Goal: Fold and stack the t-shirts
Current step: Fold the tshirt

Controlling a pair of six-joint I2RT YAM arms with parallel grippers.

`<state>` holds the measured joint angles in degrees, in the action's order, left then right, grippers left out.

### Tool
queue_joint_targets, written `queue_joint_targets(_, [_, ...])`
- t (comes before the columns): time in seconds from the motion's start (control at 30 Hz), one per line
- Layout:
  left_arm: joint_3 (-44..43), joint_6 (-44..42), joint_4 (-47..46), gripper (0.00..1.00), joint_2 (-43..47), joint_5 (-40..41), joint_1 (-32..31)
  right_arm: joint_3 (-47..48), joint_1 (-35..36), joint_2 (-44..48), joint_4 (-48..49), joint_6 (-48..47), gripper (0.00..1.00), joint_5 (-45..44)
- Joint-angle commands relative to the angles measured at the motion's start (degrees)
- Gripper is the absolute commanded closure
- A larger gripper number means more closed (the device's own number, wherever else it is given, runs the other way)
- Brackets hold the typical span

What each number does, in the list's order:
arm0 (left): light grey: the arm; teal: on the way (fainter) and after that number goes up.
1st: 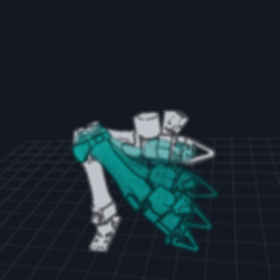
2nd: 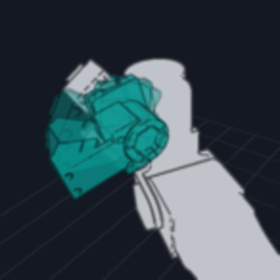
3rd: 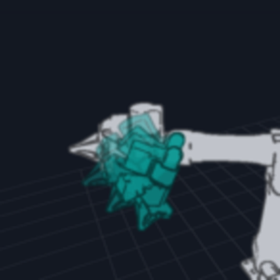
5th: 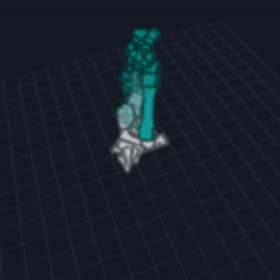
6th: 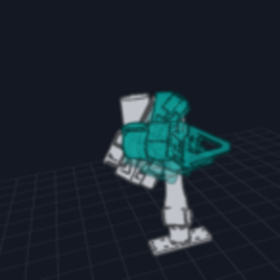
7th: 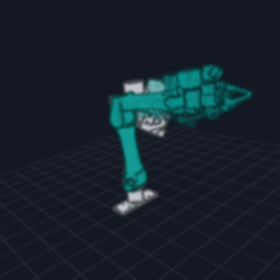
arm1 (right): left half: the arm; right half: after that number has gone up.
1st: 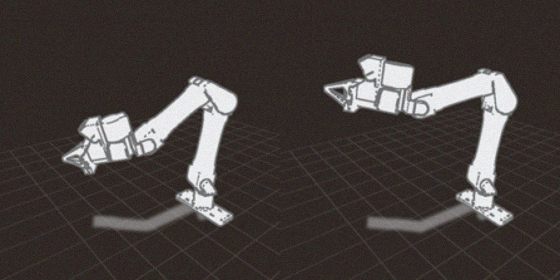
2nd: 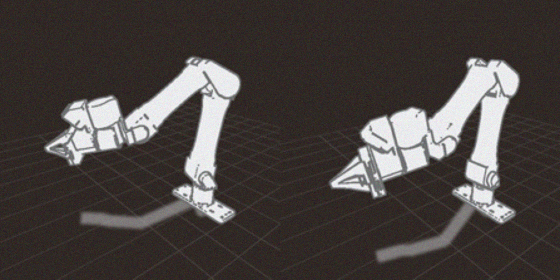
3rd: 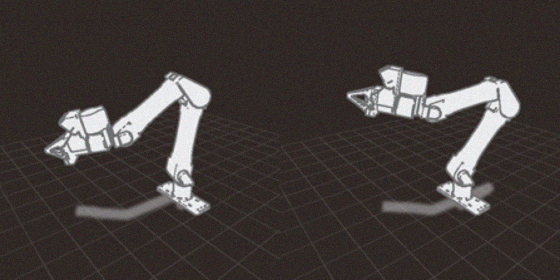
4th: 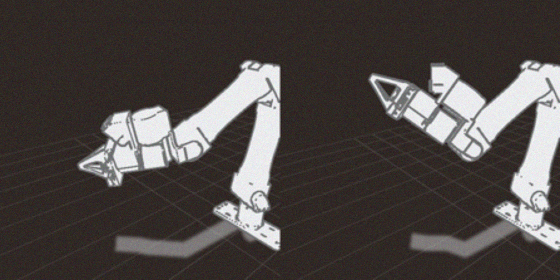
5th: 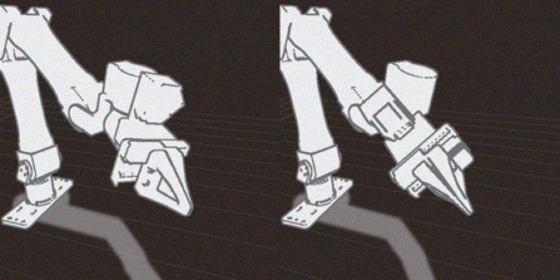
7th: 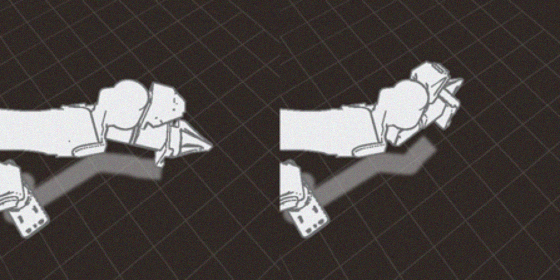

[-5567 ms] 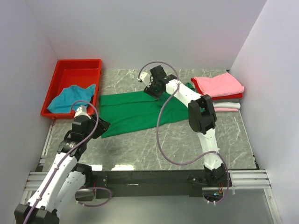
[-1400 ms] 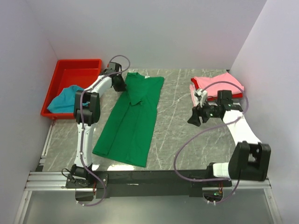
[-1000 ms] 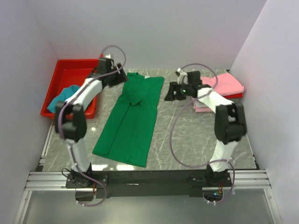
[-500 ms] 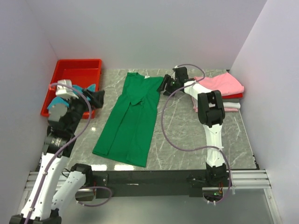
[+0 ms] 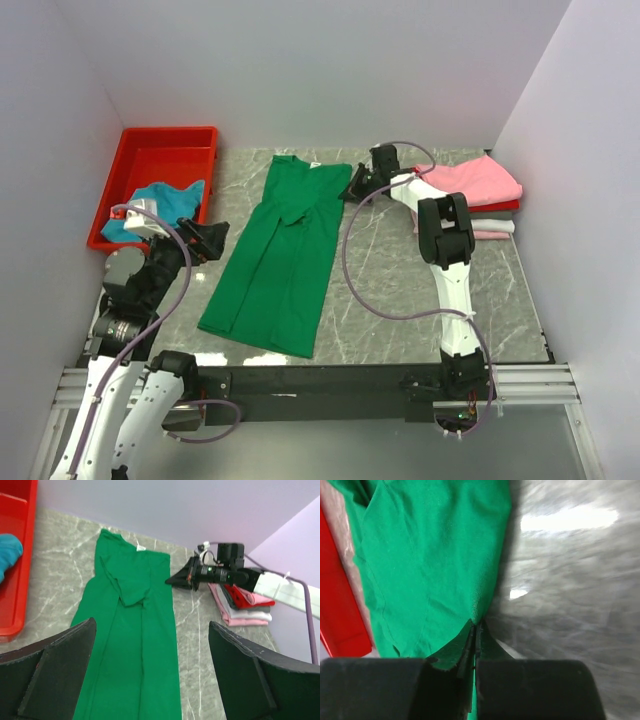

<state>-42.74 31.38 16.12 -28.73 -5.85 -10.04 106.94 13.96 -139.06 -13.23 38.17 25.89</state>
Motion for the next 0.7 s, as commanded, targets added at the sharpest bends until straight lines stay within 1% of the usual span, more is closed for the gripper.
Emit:
queue_joint_targets(0.0, [-0.8,0.7,0.8,0.01,-0.7,-2.8,0.1,3.0,-3.1,1.5,-2.1,-2.2,1.0,-4.4])
queue_joint_targets(0.03, [-0.5,0.8,0.6,0.01,-0.8,-3.2,0.1,4.4,-3.7,0.8,-3.8,-3.4,1.0,-4.5])
queue_joint_targets(0.1, [0.5,1.1,0.2,0.01,-1.2,-5.0,0.1,10.2,-5.4,-1.5,-7.8,-5.6,1.0,-4.8])
queue_joint_targets(0.13, [0.9,1.4,0.1,0.01,-1.5,-5.6,0.1,12.6,-5.8,-2.4,-9.3,-8.4,1.0,-5.5])
queue_joint_targets(0.17, [1.6,1.5,-0.2,0.01,-2.2,-6.9,0.1,16.7,-6.8,-3.3,-10.5,-9.9,0.97,-6.6])
queue_joint_targets(0.2, [2.0,2.1,-0.3,0.02,-2.6,-7.3,0.1,18.6,-7.3,-5.1,-11.0,-11.4,0.92,-6.5])
queue_joint_targets(0.23, [2.4,2.5,-0.5,0.02,-2.8,-7.7,0.1,20.7,-7.8,-6.0,-12.9,-13.6,0.77,-6.5])
queue_joint_targets(0.27, [3.4,2.9,-0.7,0.02,-3.6,-8.0,0.1,25.2,-8.2,-7.0,-14.1,-15.0,0.66,-4.6])
queue_joint_targets(0.3, [3.9,4.0,-0.6,0.03,-4.0,-8.5,0.1,27.2,-8.9,-8.5,-15.5,-16.2,0.58,-2.4])
queue_joint_targets(0.33, [4.4,4.7,-0.5,0.03,-4.6,-8.3,0.1,28.5,-9.1,-8.8,-17.3,-17.9,0.46,-0.8])
queue_joint_targets(0.37, [4.9,5.4,-0.2,0.03,-6.1,-8.4,0.1,28.9,-9.2,-8.4,-18.1,-18.7,0.43,0.1])
queue_joint_targets(0.4, [5.9,6.7,0.5,0.04,-6.9,-8.6,0.1,28.2,-9.2,-7.7,-18.7,-19.5,0.41,3.9])
queue_joint_targets(0.43, [6.1,7.5,1.5,0.05,-8.2,-8.4,0.2,26.8,-9.1,-5.2,-18.9,-21.8,0.38,5.3])
queue_joint_targets(0.47, [6.8,9.1,2.4,0.07,-10.9,-8.2,0.1,22.8,-9.0,-3.3,-18.8,-23.6,0.37,6.5])
queue_joint_targets(0.5, [7.1,9.8,4.3,0.12,-12.6,-7.8,0.1,20.6,-8.7,0.6,-19.5,-25.7,0.37,8.9])
queue_joint_targets(0.53, [7.2,10.2,5.5,0.15,-16.0,-7.3,0.1,18.7,-8.4,2.7,-20.8,-32.2,0.36,10.3])
queue_joint_targets(0.57, [7.4,10.8,6.9,0.18,-17.7,-6.1,-0.1,14.9,-8.3,4.9,-22.4,-36.7,0.36,12.5])
queue_joint_targets(0.6, [7.7,10.9,8.8,0.19,-19.2,-3.9,-0.4,12.4,-7.8,9.6,-25.2,-45.5,0.35,15.9])
queue_joint_targets(0.63, [7.4,11.6,9.3,0.19,-21.5,-2.1,-2.7,6.6,-7.3,12.5,-26.7,-50.3,0.34,18.1])
queue_joint_targets(0.67, [7.0,12.0,9.8,0.19,-22.7,-0.1,-4.4,3.4,-6.8,15.1,-28.3,-55.3,0.33,20.1])
